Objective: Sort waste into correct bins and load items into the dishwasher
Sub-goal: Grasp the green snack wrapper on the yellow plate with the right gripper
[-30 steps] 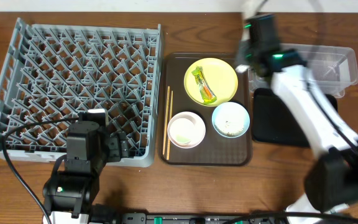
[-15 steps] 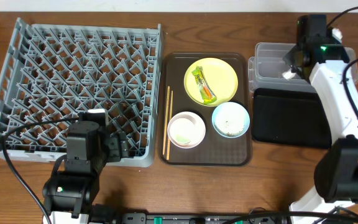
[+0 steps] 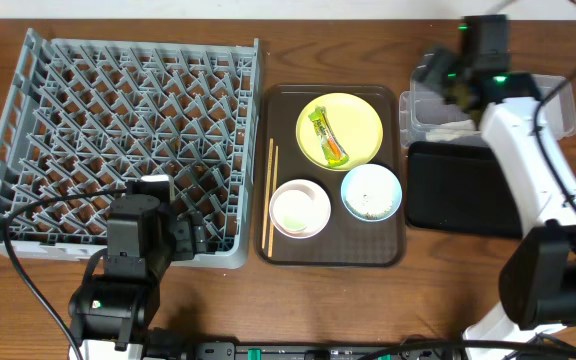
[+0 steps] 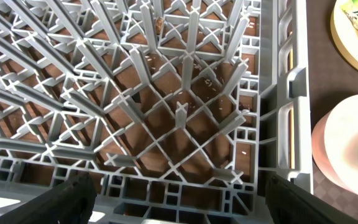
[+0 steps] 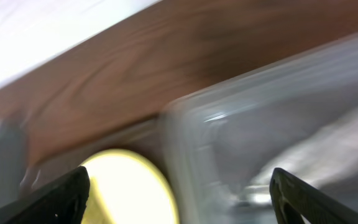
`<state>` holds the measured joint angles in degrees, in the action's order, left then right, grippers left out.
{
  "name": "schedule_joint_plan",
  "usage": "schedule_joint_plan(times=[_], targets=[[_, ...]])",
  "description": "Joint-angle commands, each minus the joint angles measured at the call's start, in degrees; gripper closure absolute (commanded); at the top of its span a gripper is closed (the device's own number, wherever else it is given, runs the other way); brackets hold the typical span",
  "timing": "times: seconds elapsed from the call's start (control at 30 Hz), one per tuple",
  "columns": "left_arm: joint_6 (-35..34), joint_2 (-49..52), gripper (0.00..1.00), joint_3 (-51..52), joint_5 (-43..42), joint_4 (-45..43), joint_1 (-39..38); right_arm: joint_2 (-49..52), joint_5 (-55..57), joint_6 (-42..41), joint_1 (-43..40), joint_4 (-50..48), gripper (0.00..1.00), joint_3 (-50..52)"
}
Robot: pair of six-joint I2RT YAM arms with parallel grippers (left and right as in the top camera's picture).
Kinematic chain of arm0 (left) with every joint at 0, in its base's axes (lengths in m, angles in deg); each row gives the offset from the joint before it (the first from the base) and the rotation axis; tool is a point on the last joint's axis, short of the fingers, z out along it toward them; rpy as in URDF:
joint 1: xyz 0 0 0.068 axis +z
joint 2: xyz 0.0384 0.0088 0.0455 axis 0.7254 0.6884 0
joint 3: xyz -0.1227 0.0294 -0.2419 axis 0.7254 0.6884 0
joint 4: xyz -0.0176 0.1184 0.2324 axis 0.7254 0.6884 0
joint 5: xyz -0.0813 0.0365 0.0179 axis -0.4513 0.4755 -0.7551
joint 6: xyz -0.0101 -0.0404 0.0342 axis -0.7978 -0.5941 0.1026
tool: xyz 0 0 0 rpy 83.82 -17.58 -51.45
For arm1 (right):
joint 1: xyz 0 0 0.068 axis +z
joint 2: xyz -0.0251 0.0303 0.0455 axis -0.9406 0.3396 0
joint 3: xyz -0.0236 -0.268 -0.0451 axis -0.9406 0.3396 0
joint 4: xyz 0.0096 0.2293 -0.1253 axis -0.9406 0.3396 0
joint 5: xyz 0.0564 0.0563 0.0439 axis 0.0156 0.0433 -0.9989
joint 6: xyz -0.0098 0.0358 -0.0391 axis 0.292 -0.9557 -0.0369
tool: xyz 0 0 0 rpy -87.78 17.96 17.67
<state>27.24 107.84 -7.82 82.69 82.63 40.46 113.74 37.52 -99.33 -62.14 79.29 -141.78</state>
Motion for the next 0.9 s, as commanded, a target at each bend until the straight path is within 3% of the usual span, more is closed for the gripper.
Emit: schedule_joint_plan(times=[0.0, 0.2, 0.7, 0.87], targets=[[-0.3, -0.3, 0.1, -1.4, 0.2, 0.1, 0.3, -0.9, -2.3, 12.3, 6.7, -0.2, 0.12, 0.1], [-0.3, -0.3, 0.1, -1.4, 0.2, 0.2, 0.3, 3.0, 0.5, 17.7, 14.0, -0.8, 0.13, 0.1], [-0.3, -0.3, 0.1, -1.4, 0.2, 0.2, 0.3, 19.3, 3.8, 15.1, 20.8, -0.6, 0.29, 0.1], [-0.3, -0.3, 0.1, -1.4, 0.2, 0.1, 0.3, 20.2, 4.0, 14.5, 20.8, -0.5, 0.67, 0.1]])
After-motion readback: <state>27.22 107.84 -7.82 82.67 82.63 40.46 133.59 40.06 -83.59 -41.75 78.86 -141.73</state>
